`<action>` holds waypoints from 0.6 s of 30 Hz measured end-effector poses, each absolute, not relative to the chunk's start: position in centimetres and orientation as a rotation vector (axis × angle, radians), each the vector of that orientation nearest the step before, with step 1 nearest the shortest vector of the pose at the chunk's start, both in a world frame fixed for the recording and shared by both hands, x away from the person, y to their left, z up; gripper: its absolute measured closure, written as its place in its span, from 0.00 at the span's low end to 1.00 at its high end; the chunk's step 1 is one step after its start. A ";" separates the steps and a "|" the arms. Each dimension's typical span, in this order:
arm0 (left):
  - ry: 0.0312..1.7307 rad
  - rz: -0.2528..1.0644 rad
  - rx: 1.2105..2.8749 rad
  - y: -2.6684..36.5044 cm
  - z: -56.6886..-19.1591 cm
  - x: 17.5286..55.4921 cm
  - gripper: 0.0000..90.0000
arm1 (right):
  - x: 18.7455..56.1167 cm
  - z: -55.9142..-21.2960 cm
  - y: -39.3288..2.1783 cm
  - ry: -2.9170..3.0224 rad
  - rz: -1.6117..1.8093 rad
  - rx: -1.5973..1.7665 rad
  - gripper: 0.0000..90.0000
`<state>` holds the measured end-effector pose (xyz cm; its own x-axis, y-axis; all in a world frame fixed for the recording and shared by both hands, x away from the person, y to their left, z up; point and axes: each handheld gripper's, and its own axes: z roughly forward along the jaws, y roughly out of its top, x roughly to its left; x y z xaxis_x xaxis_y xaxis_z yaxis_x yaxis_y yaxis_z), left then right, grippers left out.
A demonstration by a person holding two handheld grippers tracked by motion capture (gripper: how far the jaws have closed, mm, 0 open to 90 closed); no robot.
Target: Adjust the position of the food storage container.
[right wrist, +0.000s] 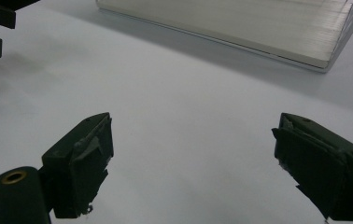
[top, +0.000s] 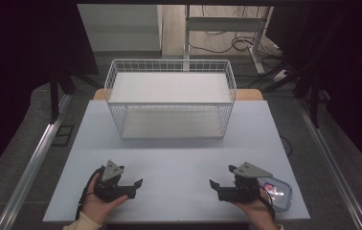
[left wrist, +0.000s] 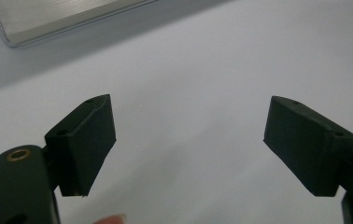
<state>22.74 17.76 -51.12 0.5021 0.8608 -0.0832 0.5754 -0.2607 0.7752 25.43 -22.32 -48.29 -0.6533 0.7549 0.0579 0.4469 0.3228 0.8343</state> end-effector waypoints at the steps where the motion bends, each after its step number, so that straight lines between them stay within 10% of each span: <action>1: 1.180 0.463 1.963 17.7 -51.1 22.7 0.18 | 25.4 -48.3 -22.3 2.252 1.251 1.073 0.13; 18: 1.185 0.480 1.967 17.5 -51.3 22.7 0.16 | 25.6 -48.3 -22.3 2.302 1.215 1.043 0.24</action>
<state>22.74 17.48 -51.34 0.4951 0.8661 -0.0690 0.5736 -0.2662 0.7747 25.56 -22.26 -48.29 -0.6744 0.7373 0.0411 0.4500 0.3662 0.8145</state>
